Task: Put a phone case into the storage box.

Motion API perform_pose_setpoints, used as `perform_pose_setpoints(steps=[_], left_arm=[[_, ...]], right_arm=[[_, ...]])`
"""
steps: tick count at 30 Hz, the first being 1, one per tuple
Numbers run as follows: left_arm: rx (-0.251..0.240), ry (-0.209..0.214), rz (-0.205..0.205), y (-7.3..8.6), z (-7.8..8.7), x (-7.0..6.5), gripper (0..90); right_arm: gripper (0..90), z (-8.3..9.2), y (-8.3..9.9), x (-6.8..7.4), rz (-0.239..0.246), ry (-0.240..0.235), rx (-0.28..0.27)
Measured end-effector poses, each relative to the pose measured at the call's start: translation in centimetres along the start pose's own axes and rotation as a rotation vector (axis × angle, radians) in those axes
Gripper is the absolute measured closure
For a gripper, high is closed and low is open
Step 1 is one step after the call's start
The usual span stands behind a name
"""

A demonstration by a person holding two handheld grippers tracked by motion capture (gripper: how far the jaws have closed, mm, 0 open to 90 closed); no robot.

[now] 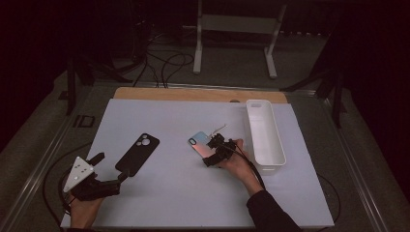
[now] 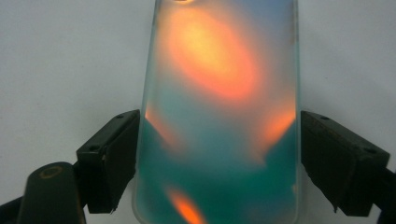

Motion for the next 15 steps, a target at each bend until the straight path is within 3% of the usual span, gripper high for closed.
perform_pose_setpoints(steps=[5,15], left_arm=[[0.009,-0.005,0.007,0.0,-0.1,0.0,0.0],[0.042,0.001,0.019,-1.0,-0.7,-1.2,0.1]], right_arm=[[16.7,0.3,0.5,0.2,-0.024,-0.026,-0.043],[16.7,3.1,0.7,1.5,0.008,-0.041,-0.201]])
Point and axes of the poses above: each handheld gripper's, and its own axes: z roughly backward along the jaws, y roughly out of its underside, x roughly to its left, the point moved 2 cm from there along -z, roughly forward along the jaws, and after that the axes turned 4 degrees about x, right-handed, at the moved point
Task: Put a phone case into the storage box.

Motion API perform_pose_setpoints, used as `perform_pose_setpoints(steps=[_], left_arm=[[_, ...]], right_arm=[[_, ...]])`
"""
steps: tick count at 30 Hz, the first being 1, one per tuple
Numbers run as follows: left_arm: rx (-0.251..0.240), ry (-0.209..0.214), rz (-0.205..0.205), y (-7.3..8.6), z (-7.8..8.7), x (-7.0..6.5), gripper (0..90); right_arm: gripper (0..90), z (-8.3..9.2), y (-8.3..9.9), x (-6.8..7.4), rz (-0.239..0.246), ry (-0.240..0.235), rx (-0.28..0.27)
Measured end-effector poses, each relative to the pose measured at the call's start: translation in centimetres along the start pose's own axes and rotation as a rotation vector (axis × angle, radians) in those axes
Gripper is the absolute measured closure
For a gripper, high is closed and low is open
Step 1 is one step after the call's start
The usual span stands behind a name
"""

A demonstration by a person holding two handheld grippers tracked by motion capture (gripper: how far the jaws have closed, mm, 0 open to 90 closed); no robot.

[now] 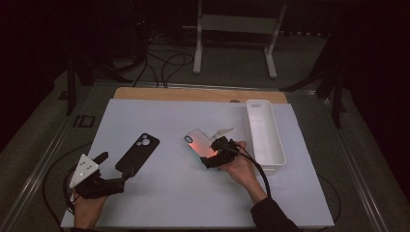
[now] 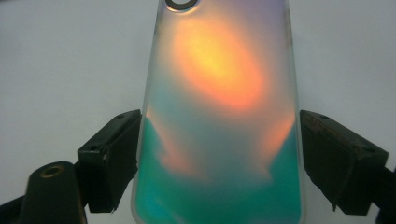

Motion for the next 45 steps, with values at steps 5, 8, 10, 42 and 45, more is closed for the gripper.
perform_pose_setpoints(steps=[5,8,10,42,45], left_arm=[[0.011,0.031,0.012,-0.8,0.0,-0.7,0.1],[0.013,0.043,0.001,-1.7,0.1,-1.4,0.1],[0.005,0.058,-0.007,-2.6,0.2,-1.9,0.1],[0.086,0.176,-0.027,-10.4,-7.9,-6.3,2.8],[0.091,0.187,-0.008,-10.5,-8.4,-6.4,3.8]], right_arm=[[16.7,1.7,-0.4,0.7,0.017,-0.001,-0.093],[16.7,2.8,-0.6,1.0,0.03,0.009,-0.132],[16.7,3.7,-0.7,1.0,0.04,0.014,-0.161],[16.6,7.2,-1.7,2.4,0.059,0.0,-0.39],[16.6,7.3,-1.9,2.6,0.069,-0.001,-0.399]])
Point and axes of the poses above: each handheld gripper's, and its own axes: z roughly backward along the jaws, y roughly out of its underside, x roughly to its left, the point moved 2 cm from there along -z, roughly forward along the jaws, and after that the axes turned 4 degrees about x, right-handed, at the moved point
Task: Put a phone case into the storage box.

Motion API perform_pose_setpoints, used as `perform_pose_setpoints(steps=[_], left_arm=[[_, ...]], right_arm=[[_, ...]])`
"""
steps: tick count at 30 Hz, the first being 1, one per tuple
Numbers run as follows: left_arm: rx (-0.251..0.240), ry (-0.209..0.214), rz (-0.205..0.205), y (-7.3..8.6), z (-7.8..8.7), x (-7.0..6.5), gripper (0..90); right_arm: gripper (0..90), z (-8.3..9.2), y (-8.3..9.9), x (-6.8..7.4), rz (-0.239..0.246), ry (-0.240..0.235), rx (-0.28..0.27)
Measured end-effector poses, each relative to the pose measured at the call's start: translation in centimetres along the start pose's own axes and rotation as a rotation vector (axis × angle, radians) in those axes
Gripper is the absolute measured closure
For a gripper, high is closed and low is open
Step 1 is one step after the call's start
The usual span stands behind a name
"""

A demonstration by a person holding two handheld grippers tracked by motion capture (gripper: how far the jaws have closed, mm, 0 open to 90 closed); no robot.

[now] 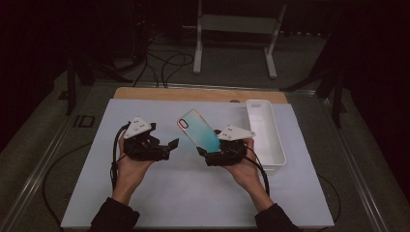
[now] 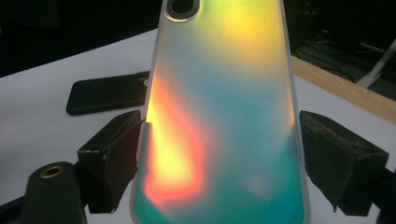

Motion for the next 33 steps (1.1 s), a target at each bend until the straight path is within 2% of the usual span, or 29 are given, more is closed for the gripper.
perform_pose_setpoints(steps=[4,10,14,19,22,27,33], left_arm=[[-0.003,0.025,0.026,-0.2,-0.5,-0.1,5.6],[0.008,0.026,0.022,-0.3,-1.4,-0.9,9.2],[0.017,0.044,0.018,-0.4,-1.9,-1.3,15.6],[0.031,0.07,0.024,-0.4,-2.4,-1.7,25.3],[0.035,0.1,0.03,-0.4,-2.7,-2.0,33.1],[0.028,0.16,0.041,-0.4,-2.8,-2.3,47.1],[0.03,0.189,0.034,-0.3,-3.1,-2.8,58.6]], right_arm=[[16.6,-0.2,-0.1,0.2,0.009,-0.001,0.0],[16.6,-0.3,-0.4,0.5,0.0,-0.004,-0.031],[16.6,-0.5,-0.7,1.1,0.004,-0.017,-0.054],[16.6,-0.7,-0.8,1.7,0.018,-0.017,-0.068],[16.6,-0.8,-0.9,2.0,0.023,-0.016,-0.08],[16.6,-1.0,-1.0,2.3,0.008,-0.008,-0.104],[16.6,-1.3,-0.9,2.7,-0.012,-0.011,-0.117]])
Point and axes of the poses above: each handheld gripper's, and its own axes: z roughly backward along the jaws, y roughly out of its underside, x roughly to its left, the point moved 2 cm from there along -z, roughly forward along the jaws, and after that the axes turned 4 degrees about x, right-handed, at the moved point
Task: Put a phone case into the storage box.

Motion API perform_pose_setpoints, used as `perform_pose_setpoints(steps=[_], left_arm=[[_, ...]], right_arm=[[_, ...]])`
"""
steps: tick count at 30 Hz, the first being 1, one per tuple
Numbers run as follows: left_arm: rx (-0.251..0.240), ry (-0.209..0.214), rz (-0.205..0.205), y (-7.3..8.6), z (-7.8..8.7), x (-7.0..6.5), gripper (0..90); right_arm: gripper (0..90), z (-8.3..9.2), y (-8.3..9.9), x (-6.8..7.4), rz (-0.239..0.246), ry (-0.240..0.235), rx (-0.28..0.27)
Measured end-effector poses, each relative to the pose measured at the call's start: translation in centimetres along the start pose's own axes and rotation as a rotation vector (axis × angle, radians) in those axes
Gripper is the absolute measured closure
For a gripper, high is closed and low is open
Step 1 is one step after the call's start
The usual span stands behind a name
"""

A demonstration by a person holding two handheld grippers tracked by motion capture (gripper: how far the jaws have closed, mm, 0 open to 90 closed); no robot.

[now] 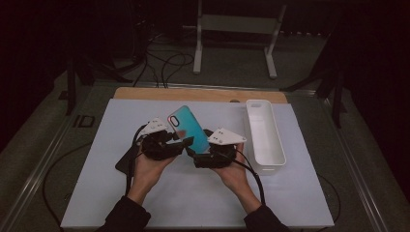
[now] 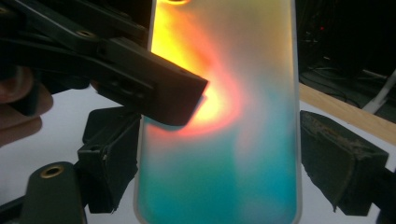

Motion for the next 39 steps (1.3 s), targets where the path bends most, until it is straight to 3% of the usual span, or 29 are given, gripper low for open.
perform_pose_setpoints(steps=[6,12,16,23,34,39], left_arm=[[-0.017,0.017,-0.009,-0.1,-0.2,-0.4,78.7],[-0.006,0.005,-0.045,0.0,0.0,-0.7,86.2],[-0.001,-0.005,-0.043,0.0,0.2,-0.4,86.4],[-0.009,-0.032,-0.043,0.0,0.8,0.1,86.4],[-0.003,-0.061,-0.065,0.1,1.1,0.0,86.4],[-0.003,-0.063,-0.071,0.2,1.2,0.1,86.4]], right_arm=[[16.7,-0.4,0.0,1.2,0.002,0.008,-0.024],[16.4,-0.8,0.0,1.8,0.034,0.039,-0.008],[13.9,-0.7,0.0,1.6,0.054,0.001,0.021],[10.0,-0.2,0.5,0.6,0.076,-0.015,0.092],[9.2,2.1,-0.2,-1.0,0.106,-0.002,0.104],[9.2,2.7,-0.7,-1.4,0.087,-0.012,0.089]])
Point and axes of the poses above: each handheld gripper's, and its own axes: z roughly backward along the jaws, y roughly out of its underside, x roughly to its left, the point moved 2 cm from there along -z, roughly forward along the jaws, and after that the axes turned 4 degrees about x, right-handed, at the moved point
